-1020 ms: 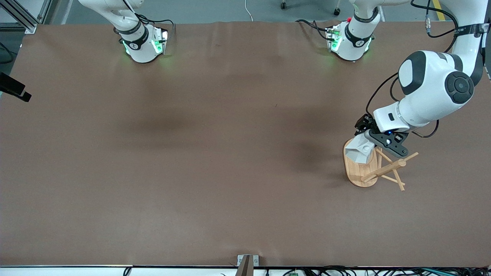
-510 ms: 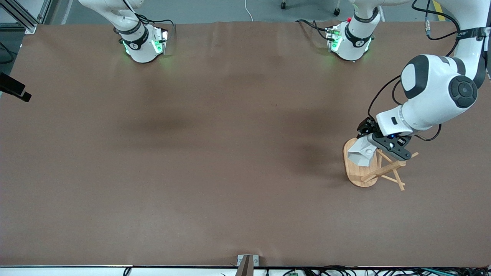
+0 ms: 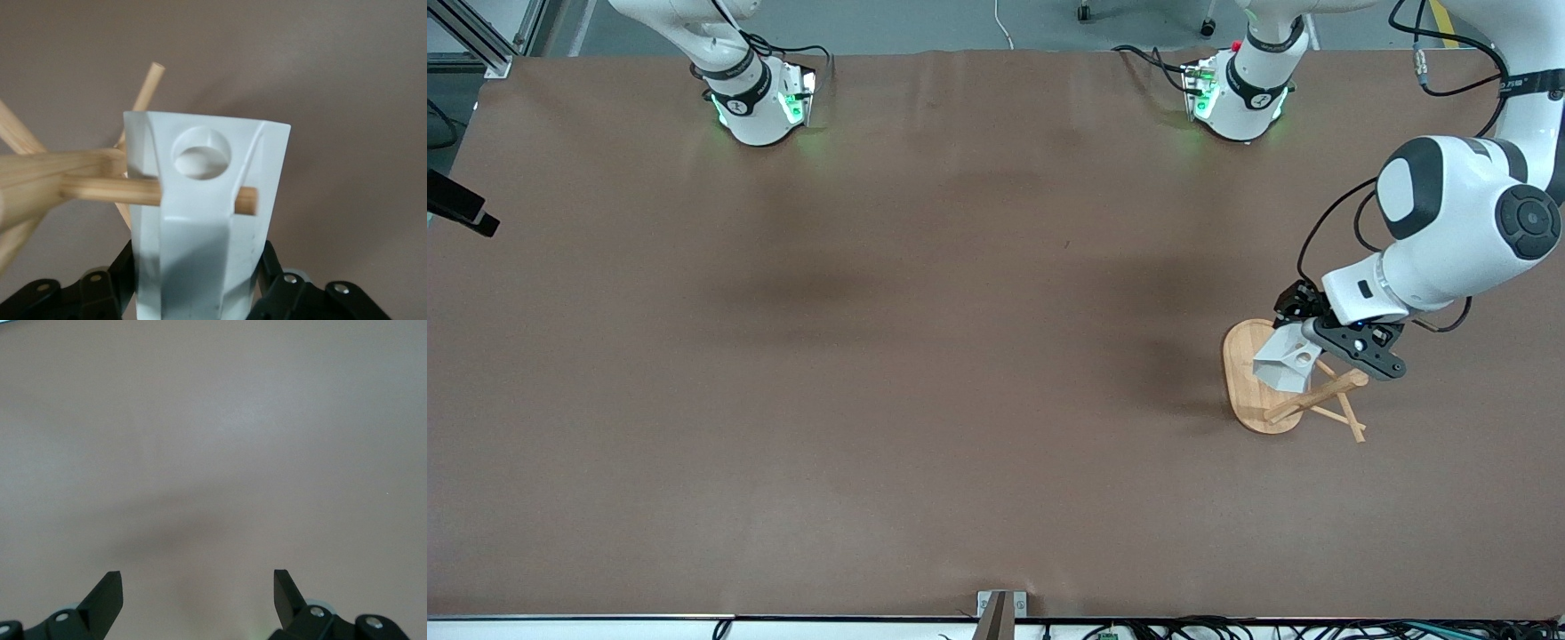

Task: Hang cup on rack
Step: 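Lower the cup with the left gripper onto a wooden rack peg, then open the left gripper and pull it back from the cup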

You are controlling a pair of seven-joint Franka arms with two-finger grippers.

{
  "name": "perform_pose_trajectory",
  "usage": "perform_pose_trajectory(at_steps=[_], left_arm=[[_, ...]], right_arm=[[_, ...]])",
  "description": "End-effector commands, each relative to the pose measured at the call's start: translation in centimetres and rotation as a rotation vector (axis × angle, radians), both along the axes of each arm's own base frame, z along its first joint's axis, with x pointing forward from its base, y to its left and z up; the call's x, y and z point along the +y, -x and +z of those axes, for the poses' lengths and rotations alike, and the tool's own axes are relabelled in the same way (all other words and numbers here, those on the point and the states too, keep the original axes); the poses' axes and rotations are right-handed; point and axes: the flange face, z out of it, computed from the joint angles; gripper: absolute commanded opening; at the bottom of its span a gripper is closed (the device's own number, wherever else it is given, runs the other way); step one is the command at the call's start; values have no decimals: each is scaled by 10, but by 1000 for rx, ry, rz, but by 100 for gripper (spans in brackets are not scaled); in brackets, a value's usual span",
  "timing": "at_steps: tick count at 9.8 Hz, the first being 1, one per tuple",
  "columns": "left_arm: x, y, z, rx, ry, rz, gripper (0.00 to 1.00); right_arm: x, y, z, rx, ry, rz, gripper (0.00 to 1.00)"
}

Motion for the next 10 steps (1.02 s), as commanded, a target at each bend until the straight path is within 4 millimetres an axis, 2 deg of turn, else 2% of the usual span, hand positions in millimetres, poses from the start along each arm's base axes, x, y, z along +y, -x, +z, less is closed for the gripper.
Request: perform_pose_trajectory(at_steps=[1,2,3,4,6,9,10], left_arm=[[6,-6,-16,2,12,-1,1],[6,-6,-17,4,16,6,9],[6,-6,-19,10,46,30,61],[5,-6,-15,8,82,59,100],[3,-2,12,-2,95,141,100],[-3,16,59,65,93,309,100],[-3,25,81,94,92,355,100]], right_arm=[[-1,0,3,5,6,-18,100],[-1,0,3,5,6,-18,100],[-1,0,3,7,6,-16,100],[-1,0,3,7,6,-15,100],[-1,0,3,7,6,-15,100],[-1,1,1,14,5,-16,100],[-1,1,2,11,6,-16,100]])
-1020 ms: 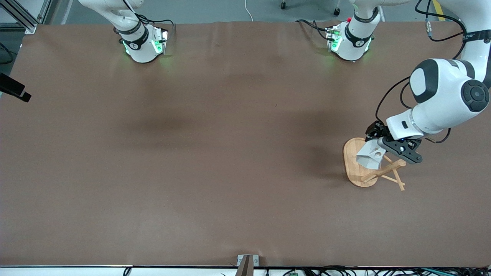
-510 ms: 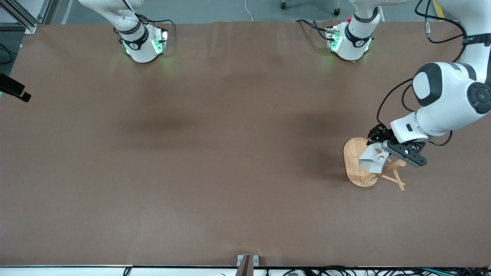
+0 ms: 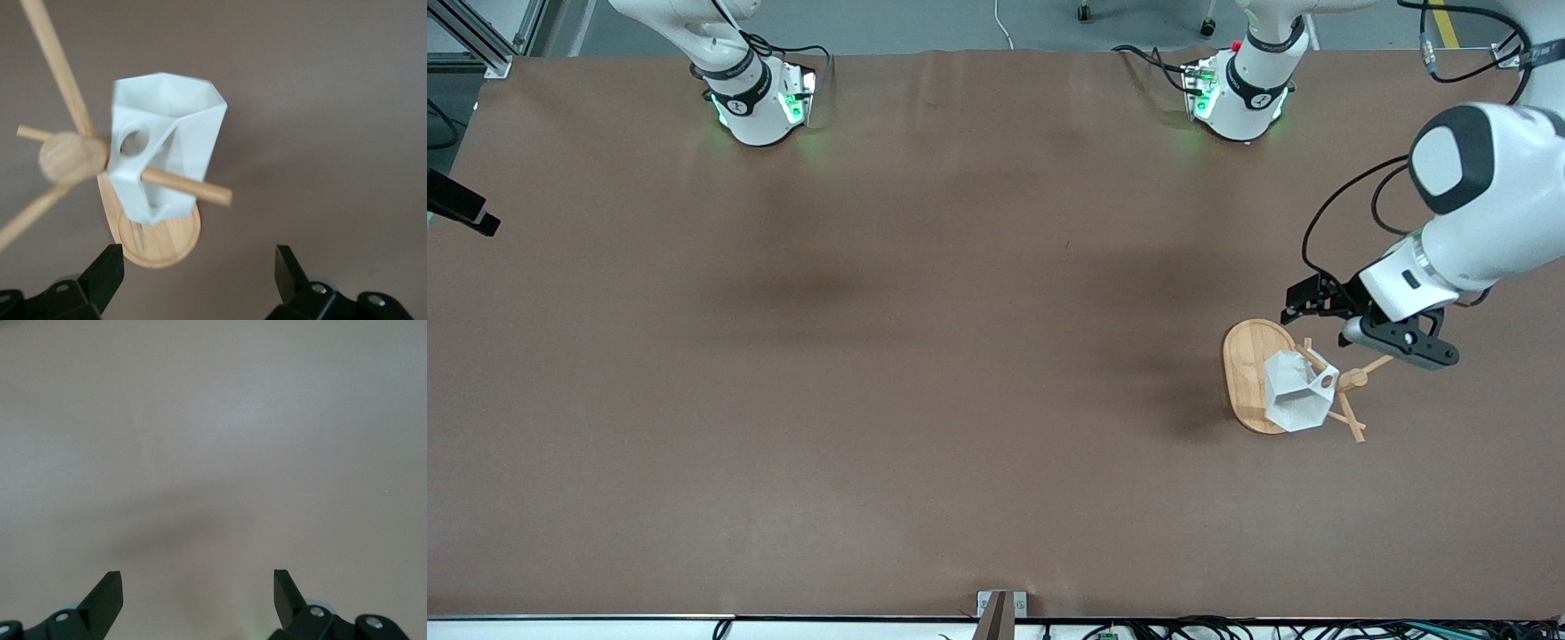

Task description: Hang cup on rack

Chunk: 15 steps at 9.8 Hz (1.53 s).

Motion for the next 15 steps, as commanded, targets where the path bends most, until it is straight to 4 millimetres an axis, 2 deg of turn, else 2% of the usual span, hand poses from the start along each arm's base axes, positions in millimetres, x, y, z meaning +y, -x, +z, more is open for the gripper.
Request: perform_pose_trajectory(at_steps=[1,2,4,6,7,8,11,13,15], left_arm=[[3,26,31,94,0,95,100],[8,36,62,83,-41,114,100],[3,45,116,80,-149,203,100],[-2,60,152,44,-217,204,100],[-7,66,181,8,-275,155,100],[-16,69,192,7,-274,136,100],[-24,88,199,61,-290,132,100],[-21,87,199,53,-276,150,100],[-18,77,198,24,-229,165,100]], right_arm=[[1,0,3,4,6,-12,100],[1,0,3,4,6,-12,100],[-1,1,3,4,6,-14,100],[-1,1,3,6,6,-14,100],[0,1,3,6,6,-14,100],[1,1,3,6,6,-10,100],[0,2,2,15,5,-10,100],[0,2,2,16,5,-10,100],[0,2,2,16,5,-10,100]])
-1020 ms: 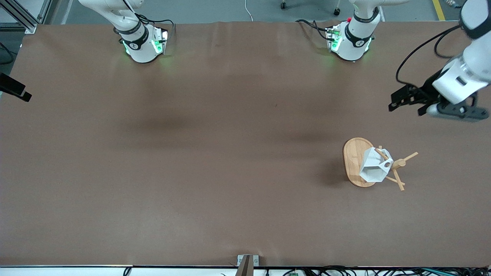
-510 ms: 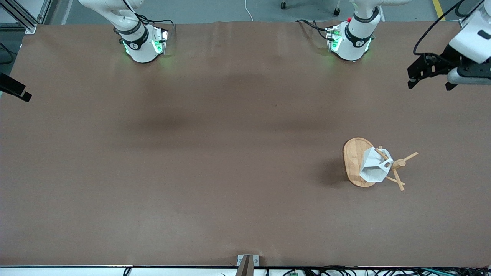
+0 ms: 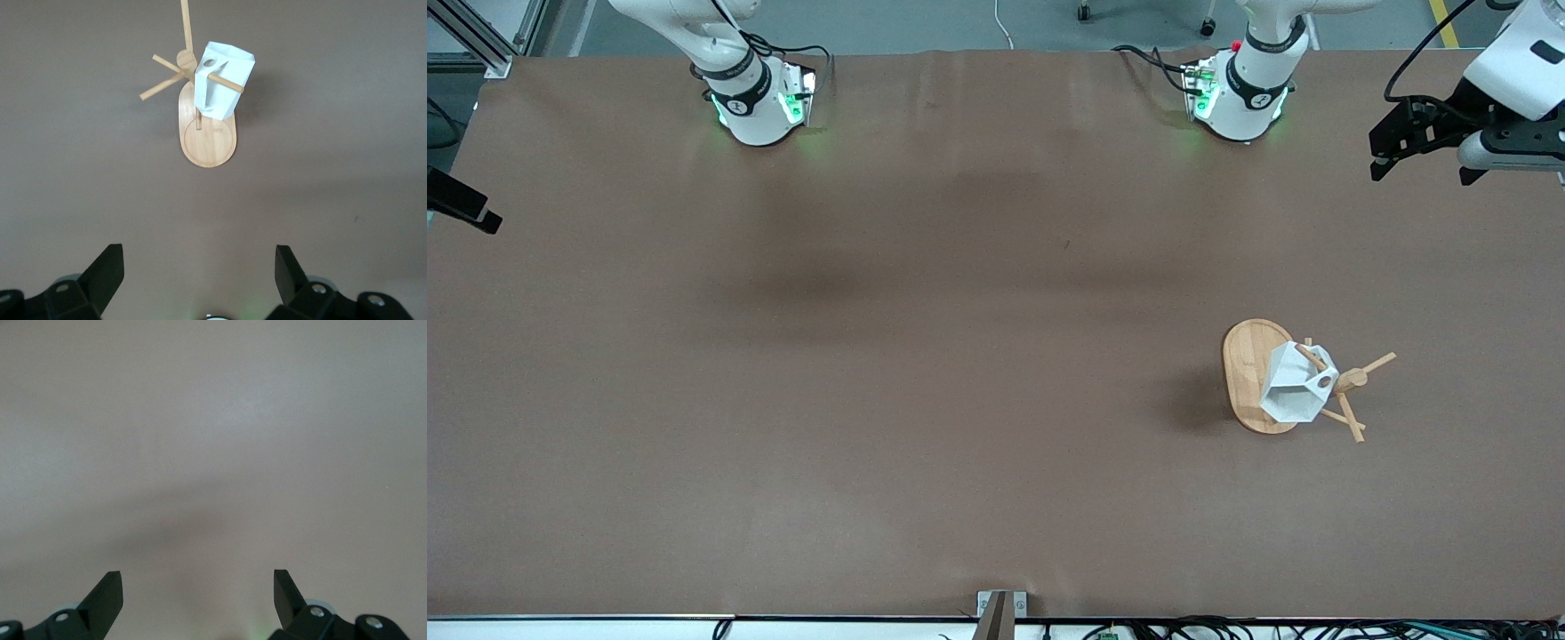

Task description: Hang cup on rack

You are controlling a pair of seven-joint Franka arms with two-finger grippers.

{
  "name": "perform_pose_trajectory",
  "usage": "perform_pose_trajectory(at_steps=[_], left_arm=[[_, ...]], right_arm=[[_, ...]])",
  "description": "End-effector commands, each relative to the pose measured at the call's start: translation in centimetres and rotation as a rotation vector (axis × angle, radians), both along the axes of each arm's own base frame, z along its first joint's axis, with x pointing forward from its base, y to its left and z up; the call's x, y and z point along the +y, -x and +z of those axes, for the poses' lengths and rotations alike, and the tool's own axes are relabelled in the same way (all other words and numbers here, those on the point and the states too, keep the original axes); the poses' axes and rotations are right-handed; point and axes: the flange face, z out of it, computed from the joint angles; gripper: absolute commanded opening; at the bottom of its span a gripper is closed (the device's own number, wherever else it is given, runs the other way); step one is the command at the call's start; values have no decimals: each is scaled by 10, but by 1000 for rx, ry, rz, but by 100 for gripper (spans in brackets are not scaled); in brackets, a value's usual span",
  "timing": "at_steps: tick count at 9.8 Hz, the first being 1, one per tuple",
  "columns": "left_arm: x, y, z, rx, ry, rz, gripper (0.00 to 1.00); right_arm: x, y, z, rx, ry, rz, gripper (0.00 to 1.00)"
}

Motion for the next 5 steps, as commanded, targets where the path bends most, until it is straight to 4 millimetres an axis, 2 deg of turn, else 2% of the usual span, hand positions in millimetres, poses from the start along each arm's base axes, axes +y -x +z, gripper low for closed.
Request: perform_pose_trajectory(at_steps=[1,5], left_arm=[[1,-11,-19,14,10,9,100],[4,-18,-21,0,8,18,100]], right_arm=[[0,1,3,4,7,-10,100],[0,1,3,7,6,-9,100]])
